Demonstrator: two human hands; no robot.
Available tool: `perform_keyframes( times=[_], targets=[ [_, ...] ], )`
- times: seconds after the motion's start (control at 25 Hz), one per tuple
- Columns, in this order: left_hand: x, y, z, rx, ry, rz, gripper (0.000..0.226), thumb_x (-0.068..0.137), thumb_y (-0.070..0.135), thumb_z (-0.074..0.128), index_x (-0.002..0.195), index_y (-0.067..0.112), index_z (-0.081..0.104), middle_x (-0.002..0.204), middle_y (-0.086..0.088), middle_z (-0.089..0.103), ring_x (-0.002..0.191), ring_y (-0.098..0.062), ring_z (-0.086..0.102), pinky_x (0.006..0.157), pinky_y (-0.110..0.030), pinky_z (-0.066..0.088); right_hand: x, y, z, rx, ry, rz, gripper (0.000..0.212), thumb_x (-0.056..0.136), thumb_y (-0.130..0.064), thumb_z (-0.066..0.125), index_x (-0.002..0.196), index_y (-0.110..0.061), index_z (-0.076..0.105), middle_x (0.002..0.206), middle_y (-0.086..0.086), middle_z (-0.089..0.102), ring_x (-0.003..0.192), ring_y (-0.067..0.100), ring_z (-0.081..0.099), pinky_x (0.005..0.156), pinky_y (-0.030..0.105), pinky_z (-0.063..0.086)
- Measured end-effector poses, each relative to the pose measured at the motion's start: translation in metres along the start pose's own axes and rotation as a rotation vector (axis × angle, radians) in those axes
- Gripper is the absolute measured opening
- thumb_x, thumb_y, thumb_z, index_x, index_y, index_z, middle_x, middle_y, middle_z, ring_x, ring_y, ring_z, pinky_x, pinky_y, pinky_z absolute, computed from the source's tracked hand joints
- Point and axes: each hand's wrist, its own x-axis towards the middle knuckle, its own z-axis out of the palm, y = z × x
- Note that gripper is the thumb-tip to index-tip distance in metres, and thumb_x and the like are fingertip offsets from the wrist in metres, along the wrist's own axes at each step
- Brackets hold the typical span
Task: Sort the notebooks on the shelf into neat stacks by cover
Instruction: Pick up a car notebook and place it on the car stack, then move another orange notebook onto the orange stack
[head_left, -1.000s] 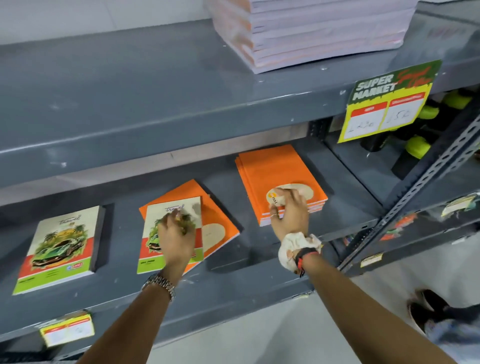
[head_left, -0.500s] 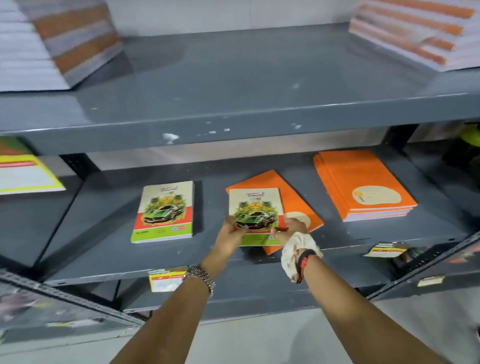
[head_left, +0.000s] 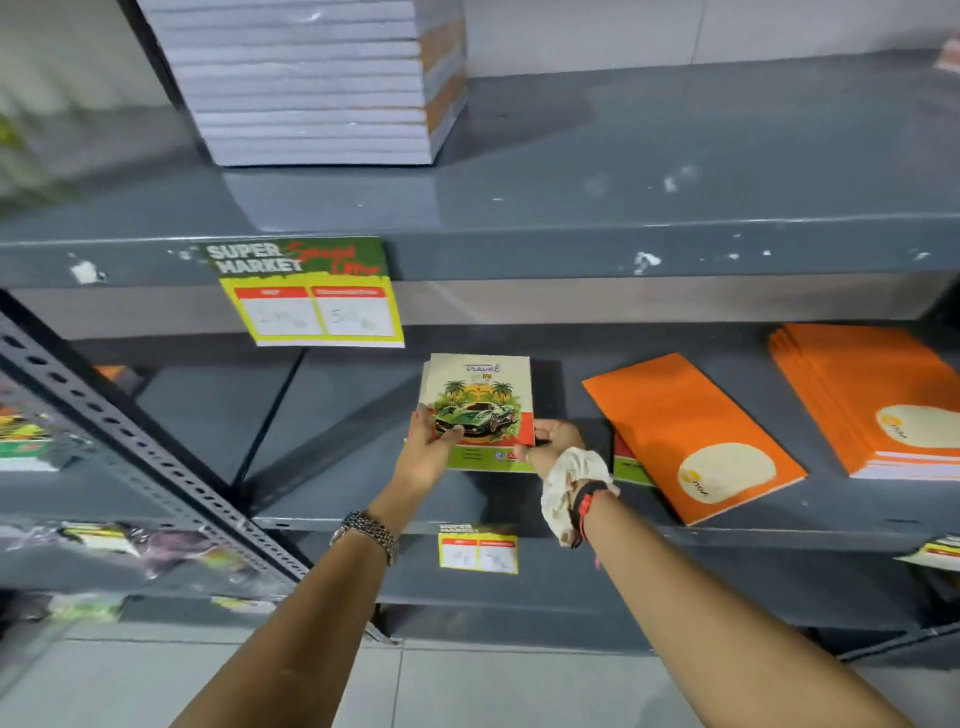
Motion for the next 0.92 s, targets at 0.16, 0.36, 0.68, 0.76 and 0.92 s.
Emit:
perform_keyframes(
  times=[0.16, 0.36, 0.68, 0.76, 0.92],
  targets=[
    [0.012, -0.006, -0.015, -0.035, -0.032, -0.032, 0.063, 0.094, 0.016, 0.045, 0.146, 0.013, 0.009, 0.146, 0.003, 0.033, 0.13, -0.014, 0.036, 0.095, -0.015, 0.029, 0.006, -0.006, 0.018, -0.091, -0.002, -0.008, 0.04, 0.08, -0.006, 0.067, 0.118, -0.001, 0.056, 0.122, 0.016, 0.063, 0.112, 0.031, 0.059, 0.097, 0.037, 0.047],
    [0.017, -0.016, -0.014, -0.025, 0.08, 0.044, 0.059, 0.097, 0.017, 0.038, 0.147, 0.013, 0.008, 0.153, -0.003, 0.027, 0.139, -0.02, 0.028, 0.105, -0.02, 0.024, 0.008, 0.006, -0.003, -0.063, 0.146, -0.085, 0.044, 0.083, -0.018, 0.065, 0.123, -0.005, 0.053, 0.125, 0.015, 0.059, 0.113, 0.029, 0.056, 0.092, 0.03, 0.042],
    [-0.005, 0.017, 0.098, -0.07, -0.05, 0.187, 0.047, 0.093, 0.0, 0.038, 0.138, 0.01, 0.036, 0.138, 0.002, 0.046, 0.125, -0.013, 0.044, 0.11, -0.031, 0.034, 0.016, 0.065, -0.173, -0.501, 0.497, -0.006, 0.046, 0.082, -0.02, 0.061, 0.127, -0.014, 0.05, 0.132, 0.015, 0.048, 0.125, 0.038, 0.042, 0.104, 0.051, 0.037],
    [-0.011, 0.021, 0.14, -0.111, -0.173, 0.082, 0.038, 0.091, -0.006, 0.036, 0.127, -0.002, 0.047, 0.121, -0.012, 0.058, 0.108, -0.022, 0.055, 0.09, -0.03, 0.048, 0.016, 0.076, -0.211, -0.678, 0.457, 0.108, 0.052, 0.084, -0.022, 0.057, 0.133, -0.012, 0.042, 0.139, 0.017, 0.041, 0.131, 0.038, 0.034, 0.106, 0.052, 0.032],
    [-0.037, 0.033, 0.203, -0.065, -0.318, -0.104, 0.017, 0.09, 0.007, 0.048, 0.105, 0.007, 0.057, 0.095, -0.004, 0.058, 0.085, -0.02, 0.055, 0.077, -0.032, 0.047, 0.017, 0.091, -0.242, -0.853, 0.241, 0.187, 0.069, 0.085, -0.037, 0.056, 0.141, -0.008, 0.027, 0.147, 0.016, 0.035, 0.134, 0.037, 0.034, 0.108, 0.048, 0.032]
  ],
)
